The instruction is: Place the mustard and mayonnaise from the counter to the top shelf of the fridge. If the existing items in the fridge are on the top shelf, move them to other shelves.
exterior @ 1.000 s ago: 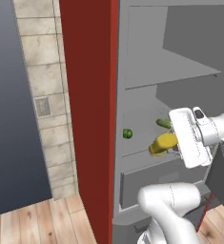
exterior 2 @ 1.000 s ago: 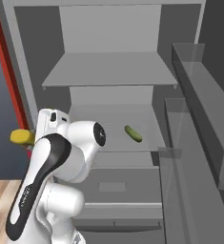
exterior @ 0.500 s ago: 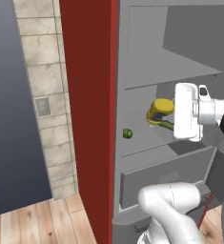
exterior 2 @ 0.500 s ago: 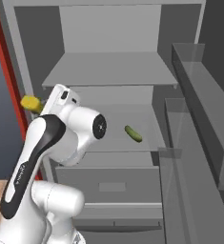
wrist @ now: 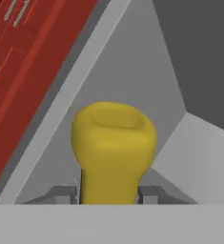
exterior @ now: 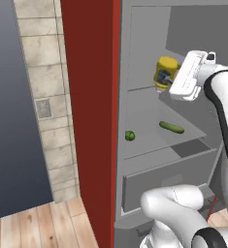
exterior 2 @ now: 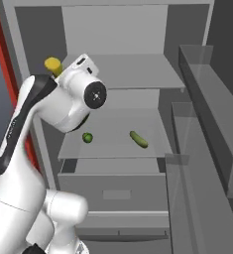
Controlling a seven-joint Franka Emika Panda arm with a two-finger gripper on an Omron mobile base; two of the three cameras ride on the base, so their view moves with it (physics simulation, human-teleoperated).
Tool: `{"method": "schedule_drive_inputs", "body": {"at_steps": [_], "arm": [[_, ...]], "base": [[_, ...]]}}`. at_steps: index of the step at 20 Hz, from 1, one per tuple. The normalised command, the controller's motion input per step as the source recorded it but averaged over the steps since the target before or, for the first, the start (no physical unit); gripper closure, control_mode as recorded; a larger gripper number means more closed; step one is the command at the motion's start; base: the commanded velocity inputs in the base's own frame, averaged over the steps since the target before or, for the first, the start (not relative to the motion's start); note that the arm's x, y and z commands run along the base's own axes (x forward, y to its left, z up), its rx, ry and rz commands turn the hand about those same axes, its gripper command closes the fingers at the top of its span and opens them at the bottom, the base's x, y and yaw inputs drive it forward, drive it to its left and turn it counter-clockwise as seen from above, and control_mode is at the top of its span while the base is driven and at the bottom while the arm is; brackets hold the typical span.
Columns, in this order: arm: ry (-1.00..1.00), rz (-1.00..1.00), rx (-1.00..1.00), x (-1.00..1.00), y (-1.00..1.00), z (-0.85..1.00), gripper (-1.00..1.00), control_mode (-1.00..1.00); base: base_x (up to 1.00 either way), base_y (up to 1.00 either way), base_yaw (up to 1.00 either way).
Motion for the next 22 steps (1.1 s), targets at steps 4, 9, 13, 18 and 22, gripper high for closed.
{"method": "schedule_drive_inputs", "body": {"at_steps": [4,9,13,18,22], "arm": [[0.25,-0.18,0.17,0.43,-0.65,0.63,1.0,-1.0],[0.02,-0.11,0.06,0.16,-0.38,-0.01,1.0,-1.0],[0.14,-0.06,0.04,0.43,-0.39,-0.15,1.0,-1.0],[0.16,-0.11,0.01,0.59,-0.24,-0.15,1.0,-1.0],[0.12,-0.13,0.01,0.77,-0.15,-0.08,1.0,-1.0]], "base": [[0.0,0.0,0.0],[0.0,0.0,0.0],[0.0,0.0,0.0],[0.0,0.0,0.0],[0.0,0.0,0.0]]}}
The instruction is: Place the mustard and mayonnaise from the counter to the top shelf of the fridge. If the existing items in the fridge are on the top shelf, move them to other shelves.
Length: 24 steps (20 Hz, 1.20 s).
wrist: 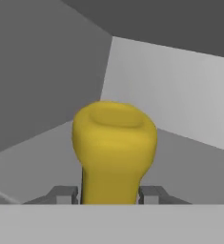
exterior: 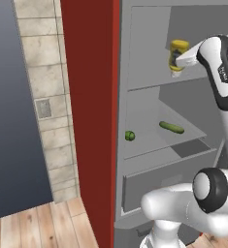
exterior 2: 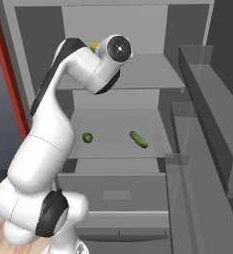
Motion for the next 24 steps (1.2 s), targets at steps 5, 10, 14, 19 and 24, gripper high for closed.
{"method": "schedule_drive_inputs", "body": {"at_steps": [5,10,14,19,24], "arm": [[0.09,-0.15,0.04,0.87,-0.08,-0.13,1.0,-1.0],[0.09,-0.12,0.02,0.66,-0.08,-0.32,1.0,-1.0],[0.08,-0.04,0.0,0.2,-0.05,-0.5,1.0,-1.0],[0.01,-0.01,0.0,0.23,0.0,-0.27,1.0,-1.0],[-0.01,0.0,0.0,0.37,0.0,-0.23,1.0,-1.0]], "base": [[0.0,0.0,0.0],[0.0,0.0,0.0],[0.0,0.0,0.0],[0.0,0.0,0.0],[0.0,0.0,0.0]]}}
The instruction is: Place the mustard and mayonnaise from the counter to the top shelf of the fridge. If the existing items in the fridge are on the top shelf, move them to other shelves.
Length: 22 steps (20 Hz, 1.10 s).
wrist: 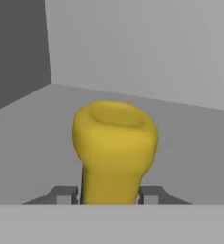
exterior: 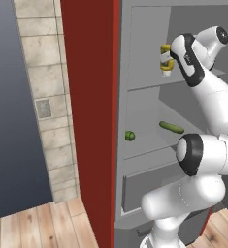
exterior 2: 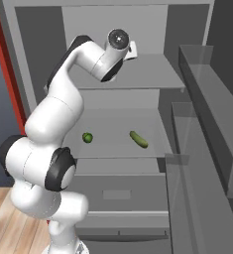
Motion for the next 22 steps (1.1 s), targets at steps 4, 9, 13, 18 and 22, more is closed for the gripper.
{"method": "schedule_drive_inputs", "body": {"at_steps": [4,9,13,18,22], "arm": [[-0.02,0.0,0.01,0.36,0.0,-0.32,1.0,-1.0],[0.0,-0.01,0.0,0.17,0.0,-0.04,-1.0,-1.0],[0.0,0.0,0.0,0.0,0.0,0.0,-1.0,-1.0],[-0.01,0.0,0.0,-0.15,0.0,0.0,-1.0,-1.0],[-0.06,-0.01,0.0,-0.52,0.0,0.0,-1.0,-1.0]], "base": [[0.0,0.0,0.0],[0.0,0.0,0.0],[0.0,0.0,0.0],[0.0,0.0,0.0],[0.0,0.0,0.0]]}}
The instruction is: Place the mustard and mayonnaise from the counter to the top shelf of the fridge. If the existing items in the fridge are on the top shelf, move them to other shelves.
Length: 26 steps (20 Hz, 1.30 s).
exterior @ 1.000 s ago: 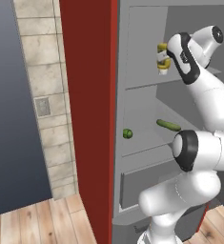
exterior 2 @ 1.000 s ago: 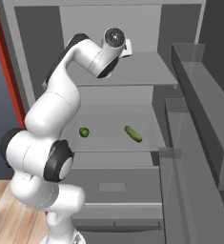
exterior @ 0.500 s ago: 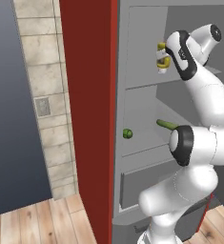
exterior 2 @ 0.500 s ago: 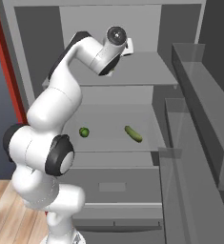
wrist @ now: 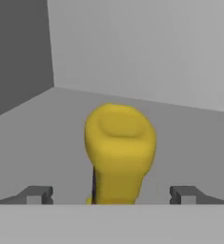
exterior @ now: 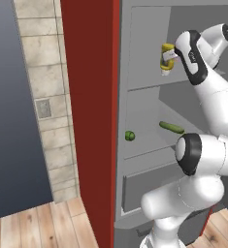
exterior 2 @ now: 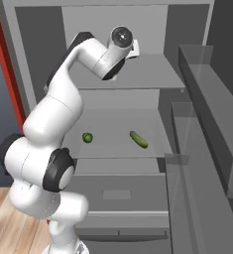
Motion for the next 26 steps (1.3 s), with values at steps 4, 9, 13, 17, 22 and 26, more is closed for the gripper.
{"method": "schedule_drive_inputs", "body": {"at_steps": [4,9,13,17,22,26], "arm": [[-0.1,-0.03,0.0,-0.84,0.0,0.0,-1.0,-1.0],[-0.15,-0.01,0.0,-0.99,0.02,0.06,-1.0,-1.0],[-0.27,0.0,0.0,-1.0,0.17,0.24,-1.0,-1.0],[-0.23,0.03,0.0,-1.0,0.24,0.27,-1.0,-1.0],[-0.1,0.1,-0.04,-1.0,0.37,0.08,-1.0,-1.0],[0.0,0.19,-0.15,-1.0,0.55,-0.25,-1.0,-1.0]], "base": [[0.0,0.0,0.0],[0.0,0.0,0.0],[0.0,0.0,0.0],[0.0,0.0,0.0],[0.0,0.0,0.0],[0.0,0.0,0.0]]}}
